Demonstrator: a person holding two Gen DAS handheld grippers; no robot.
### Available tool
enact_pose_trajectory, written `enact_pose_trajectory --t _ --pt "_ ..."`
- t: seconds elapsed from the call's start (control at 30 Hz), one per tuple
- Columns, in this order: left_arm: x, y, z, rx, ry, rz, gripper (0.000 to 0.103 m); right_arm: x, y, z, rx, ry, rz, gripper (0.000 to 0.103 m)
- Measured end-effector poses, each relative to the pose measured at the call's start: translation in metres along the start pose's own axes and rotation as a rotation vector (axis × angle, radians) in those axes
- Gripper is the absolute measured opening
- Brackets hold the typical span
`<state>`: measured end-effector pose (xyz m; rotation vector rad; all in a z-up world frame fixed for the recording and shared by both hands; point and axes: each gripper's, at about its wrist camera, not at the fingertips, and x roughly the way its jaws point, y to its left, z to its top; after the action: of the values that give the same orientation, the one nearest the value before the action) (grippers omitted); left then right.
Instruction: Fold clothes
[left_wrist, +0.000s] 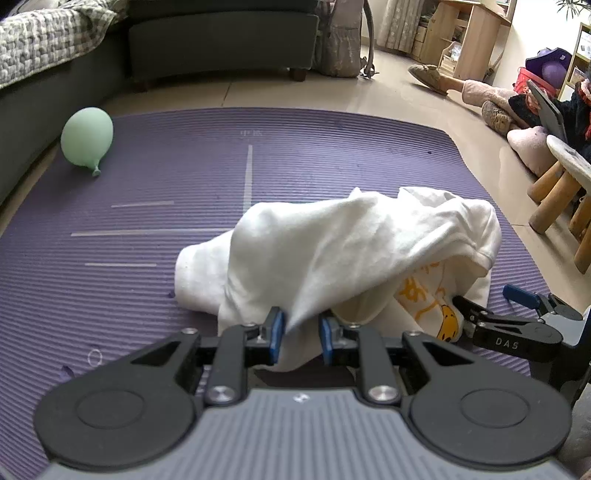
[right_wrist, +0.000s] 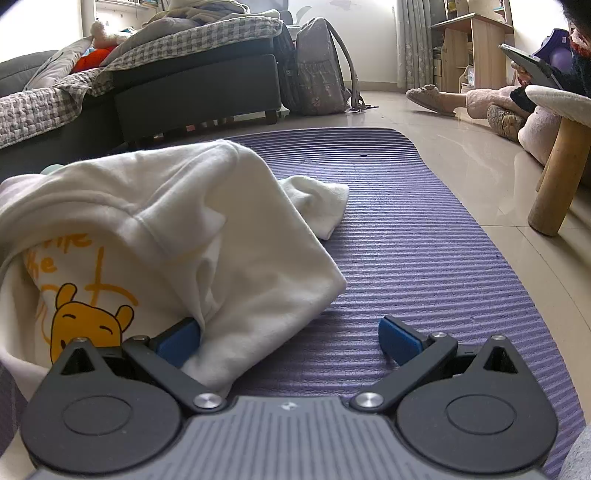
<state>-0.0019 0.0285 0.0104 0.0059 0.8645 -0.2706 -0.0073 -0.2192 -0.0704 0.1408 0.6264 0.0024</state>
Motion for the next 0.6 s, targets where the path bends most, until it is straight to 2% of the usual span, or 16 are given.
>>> enact_pose_trajectory --t 0.6 --pt "-0.0021 -0.0026 -0.0020 0.006 0.005 0.004 0.023 0.0008 0.0007 0.0010 0.001 0.000 -0.001 0.103"
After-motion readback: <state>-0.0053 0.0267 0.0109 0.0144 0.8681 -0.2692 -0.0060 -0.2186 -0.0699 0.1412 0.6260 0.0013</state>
